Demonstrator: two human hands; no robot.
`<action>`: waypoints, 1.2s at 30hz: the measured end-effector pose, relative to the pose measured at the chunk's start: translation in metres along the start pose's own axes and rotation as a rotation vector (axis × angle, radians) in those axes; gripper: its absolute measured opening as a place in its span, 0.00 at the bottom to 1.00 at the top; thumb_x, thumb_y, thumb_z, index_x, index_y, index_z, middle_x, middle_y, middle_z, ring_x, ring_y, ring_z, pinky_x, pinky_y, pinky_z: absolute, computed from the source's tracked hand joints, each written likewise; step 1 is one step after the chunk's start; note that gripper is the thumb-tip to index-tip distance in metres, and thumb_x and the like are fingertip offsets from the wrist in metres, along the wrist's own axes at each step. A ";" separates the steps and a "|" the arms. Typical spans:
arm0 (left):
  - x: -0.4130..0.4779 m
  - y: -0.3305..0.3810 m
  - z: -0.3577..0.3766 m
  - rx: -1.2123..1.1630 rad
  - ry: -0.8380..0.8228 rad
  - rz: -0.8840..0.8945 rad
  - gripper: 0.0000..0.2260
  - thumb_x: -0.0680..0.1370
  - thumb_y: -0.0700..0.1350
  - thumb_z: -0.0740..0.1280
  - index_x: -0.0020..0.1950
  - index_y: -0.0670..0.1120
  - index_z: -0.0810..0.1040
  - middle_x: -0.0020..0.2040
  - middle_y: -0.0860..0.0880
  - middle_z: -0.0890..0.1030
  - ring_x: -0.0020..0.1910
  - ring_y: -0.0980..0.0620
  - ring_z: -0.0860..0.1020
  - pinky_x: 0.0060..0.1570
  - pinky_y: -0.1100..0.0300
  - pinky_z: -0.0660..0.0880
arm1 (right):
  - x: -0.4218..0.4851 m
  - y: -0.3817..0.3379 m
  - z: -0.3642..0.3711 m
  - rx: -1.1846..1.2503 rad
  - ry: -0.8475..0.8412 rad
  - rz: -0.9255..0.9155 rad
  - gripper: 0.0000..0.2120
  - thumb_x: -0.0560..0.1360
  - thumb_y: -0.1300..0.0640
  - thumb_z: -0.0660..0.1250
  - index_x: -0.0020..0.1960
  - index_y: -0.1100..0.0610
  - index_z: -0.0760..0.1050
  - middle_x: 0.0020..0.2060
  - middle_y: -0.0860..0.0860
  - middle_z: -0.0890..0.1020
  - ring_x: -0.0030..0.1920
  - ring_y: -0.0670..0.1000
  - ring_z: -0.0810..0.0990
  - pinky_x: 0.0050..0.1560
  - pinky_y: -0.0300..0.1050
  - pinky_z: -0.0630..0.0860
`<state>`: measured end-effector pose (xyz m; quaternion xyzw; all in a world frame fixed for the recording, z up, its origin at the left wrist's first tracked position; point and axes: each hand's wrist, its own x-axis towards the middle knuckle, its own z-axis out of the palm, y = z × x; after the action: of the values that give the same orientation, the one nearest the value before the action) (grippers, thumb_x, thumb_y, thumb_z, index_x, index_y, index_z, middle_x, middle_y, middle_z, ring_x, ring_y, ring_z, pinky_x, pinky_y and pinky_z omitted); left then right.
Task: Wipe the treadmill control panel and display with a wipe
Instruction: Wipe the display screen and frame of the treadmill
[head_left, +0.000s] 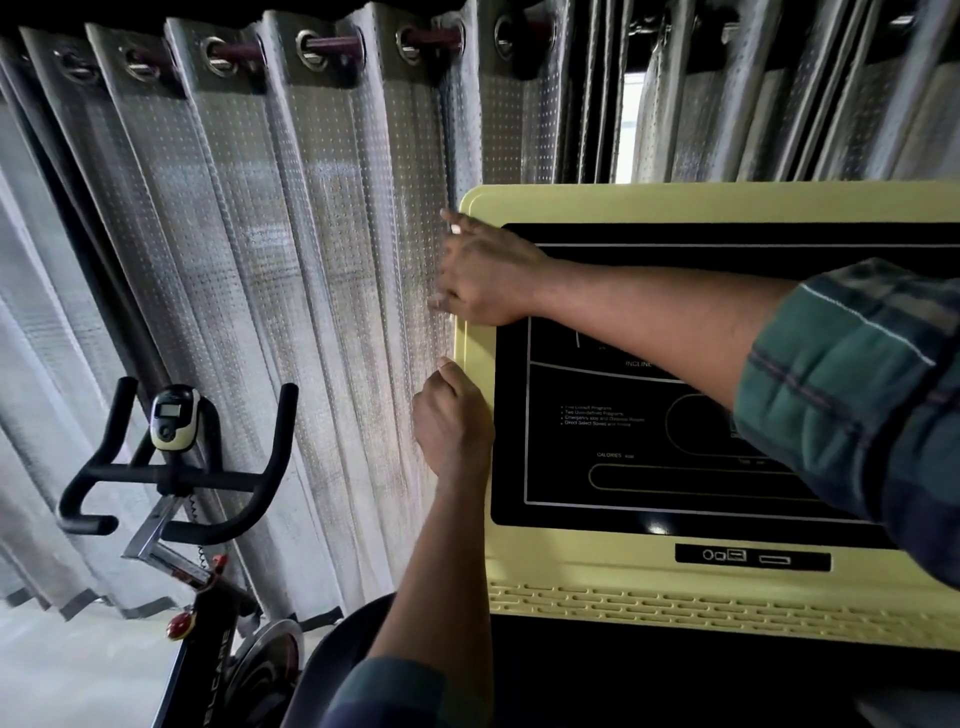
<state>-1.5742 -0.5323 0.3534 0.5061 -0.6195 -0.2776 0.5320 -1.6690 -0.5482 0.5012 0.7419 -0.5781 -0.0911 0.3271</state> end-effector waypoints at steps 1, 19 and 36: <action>-0.001 0.000 0.001 0.009 0.000 0.007 0.20 0.85 0.46 0.49 0.54 0.37 0.78 0.53 0.35 0.81 0.52 0.34 0.74 0.43 0.51 0.59 | 0.001 0.003 0.000 0.006 0.013 0.015 0.26 0.84 0.39 0.51 0.57 0.53 0.82 0.58 0.52 0.83 0.74 0.55 0.68 0.81 0.59 0.42; -0.002 0.000 0.003 0.008 0.058 0.082 0.21 0.83 0.46 0.48 0.47 0.37 0.78 0.45 0.36 0.82 0.43 0.35 0.76 0.38 0.48 0.66 | 0.026 0.064 -0.020 0.428 0.177 0.392 0.20 0.82 0.40 0.58 0.53 0.52 0.82 0.44 0.51 0.84 0.43 0.51 0.81 0.56 0.47 0.72; -0.006 0.001 0.006 -0.011 0.132 0.054 0.28 0.84 0.54 0.48 0.43 0.37 0.80 0.43 0.36 0.82 0.43 0.35 0.78 0.43 0.45 0.74 | 0.028 0.063 -0.033 0.322 0.005 0.652 0.34 0.83 0.35 0.45 0.59 0.60 0.78 0.61 0.62 0.79 0.64 0.61 0.76 0.62 0.52 0.71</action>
<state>-1.5803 -0.5275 0.3502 0.5034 -0.5950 -0.2324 0.5819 -1.6937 -0.5684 0.5705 0.5609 -0.7904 0.1119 0.2193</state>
